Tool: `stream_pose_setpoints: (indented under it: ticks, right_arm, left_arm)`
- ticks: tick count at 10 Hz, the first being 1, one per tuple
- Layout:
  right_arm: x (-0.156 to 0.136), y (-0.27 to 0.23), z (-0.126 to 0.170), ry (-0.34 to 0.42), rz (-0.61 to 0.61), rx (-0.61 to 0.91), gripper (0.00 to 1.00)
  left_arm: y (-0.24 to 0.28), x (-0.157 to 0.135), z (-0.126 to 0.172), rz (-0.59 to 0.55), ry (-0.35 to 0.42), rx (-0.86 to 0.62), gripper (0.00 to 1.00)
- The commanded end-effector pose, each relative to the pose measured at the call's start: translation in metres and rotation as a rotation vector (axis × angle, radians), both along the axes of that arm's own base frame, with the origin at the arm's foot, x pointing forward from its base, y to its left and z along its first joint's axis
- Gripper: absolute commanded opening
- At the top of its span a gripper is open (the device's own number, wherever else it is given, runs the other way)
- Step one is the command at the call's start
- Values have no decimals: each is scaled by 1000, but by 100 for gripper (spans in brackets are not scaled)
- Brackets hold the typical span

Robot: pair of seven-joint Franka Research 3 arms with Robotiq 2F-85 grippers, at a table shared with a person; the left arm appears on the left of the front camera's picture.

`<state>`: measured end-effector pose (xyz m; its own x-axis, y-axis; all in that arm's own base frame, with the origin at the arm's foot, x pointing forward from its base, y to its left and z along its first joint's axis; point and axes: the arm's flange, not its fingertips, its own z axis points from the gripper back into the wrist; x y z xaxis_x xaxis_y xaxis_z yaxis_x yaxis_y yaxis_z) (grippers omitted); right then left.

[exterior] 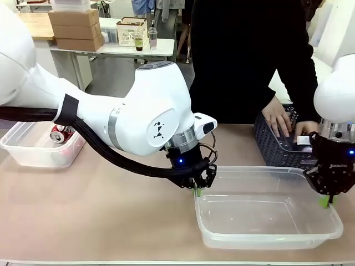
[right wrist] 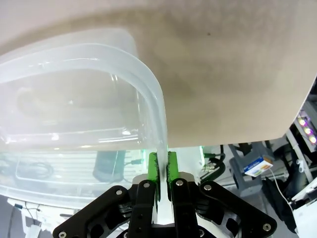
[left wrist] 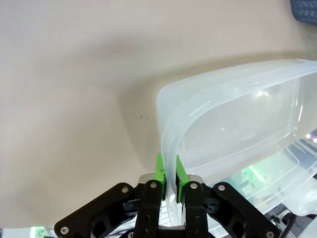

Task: Sort the waste into each basket.
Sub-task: Pick up the Organizing box on the right side of the table and lift it.

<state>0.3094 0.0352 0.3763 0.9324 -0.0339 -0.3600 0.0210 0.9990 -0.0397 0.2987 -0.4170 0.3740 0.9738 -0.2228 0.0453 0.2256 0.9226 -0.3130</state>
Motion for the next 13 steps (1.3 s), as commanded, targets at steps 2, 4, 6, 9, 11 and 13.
stream_pose_setpoints:
  ticks: [2,4,6,9,11,13]
  right_arm:
    - [-42,-11,-12,-26,-13,25,0]
    - [-44,-15,43,-91,-18,80,0]
    - [-35,-3,109,-78,55,183,0]
    - [11,35,155,-86,65,311,0]
    - [50,64,161,-76,54,306,0]
    - [79,102,160,-91,65,286,0]
  left_arm:
    - [21,-1,15,-15,41,75,0]
    - [51,0,49,-4,70,171,0]
    - [88,-6,92,26,51,193,0]
    - [145,-10,136,121,-20,211,0]
    - [181,-10,144,199,-53,196,0]
    - [215,13,150,224,-67,211,0]
